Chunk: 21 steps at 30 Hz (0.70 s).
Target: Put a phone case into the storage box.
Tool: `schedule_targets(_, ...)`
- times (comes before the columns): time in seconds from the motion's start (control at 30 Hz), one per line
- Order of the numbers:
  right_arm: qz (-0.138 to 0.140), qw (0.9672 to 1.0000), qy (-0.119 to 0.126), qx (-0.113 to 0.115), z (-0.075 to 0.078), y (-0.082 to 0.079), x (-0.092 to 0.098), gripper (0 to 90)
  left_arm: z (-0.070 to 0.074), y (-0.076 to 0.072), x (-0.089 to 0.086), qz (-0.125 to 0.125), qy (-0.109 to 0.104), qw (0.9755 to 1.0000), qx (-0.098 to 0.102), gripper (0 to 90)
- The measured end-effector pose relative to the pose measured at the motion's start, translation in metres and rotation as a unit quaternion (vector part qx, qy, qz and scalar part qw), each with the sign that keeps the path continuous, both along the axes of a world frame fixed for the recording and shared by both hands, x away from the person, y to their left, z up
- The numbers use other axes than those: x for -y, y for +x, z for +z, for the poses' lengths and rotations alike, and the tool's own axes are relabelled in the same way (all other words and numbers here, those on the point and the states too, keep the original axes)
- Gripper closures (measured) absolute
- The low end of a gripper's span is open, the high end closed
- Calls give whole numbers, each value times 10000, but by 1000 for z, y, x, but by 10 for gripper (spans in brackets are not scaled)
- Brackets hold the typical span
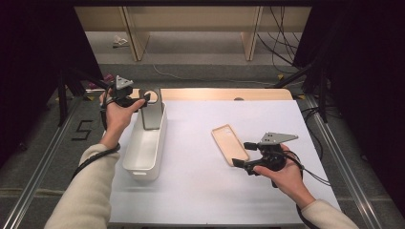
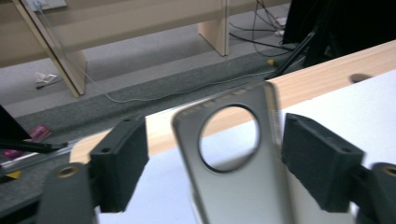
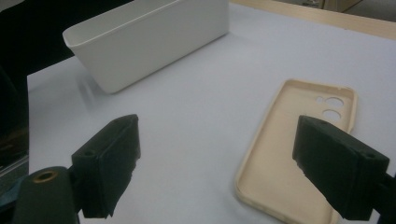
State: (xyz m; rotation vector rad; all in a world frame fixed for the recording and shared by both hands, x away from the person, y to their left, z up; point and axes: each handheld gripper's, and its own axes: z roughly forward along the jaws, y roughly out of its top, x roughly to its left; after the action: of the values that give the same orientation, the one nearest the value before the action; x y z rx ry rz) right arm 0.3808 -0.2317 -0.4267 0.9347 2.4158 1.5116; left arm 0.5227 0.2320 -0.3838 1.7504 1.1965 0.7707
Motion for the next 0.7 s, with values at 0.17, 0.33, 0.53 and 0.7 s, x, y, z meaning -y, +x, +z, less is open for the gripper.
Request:
schedule_targets(0.17,-125,9999,-25,-50,-1,6,4,160,7,-31,2,-288,-210,9993,-79,245)
schedule_targets(0.33,-215,9997,-56,-56,0,10,9,160,11,-61,11,-422,-377,9984,67,83)
schedule_targets(0.53,-370,9992,-84,-140,-2,18,18,160,-2,-106,36,-936,-450,9946,-46,8)
schedule_targets(0.7,-456,9988,-97,-165,-3,22,24,160,-14,-142,55,-1370,-374,9899,8,0)
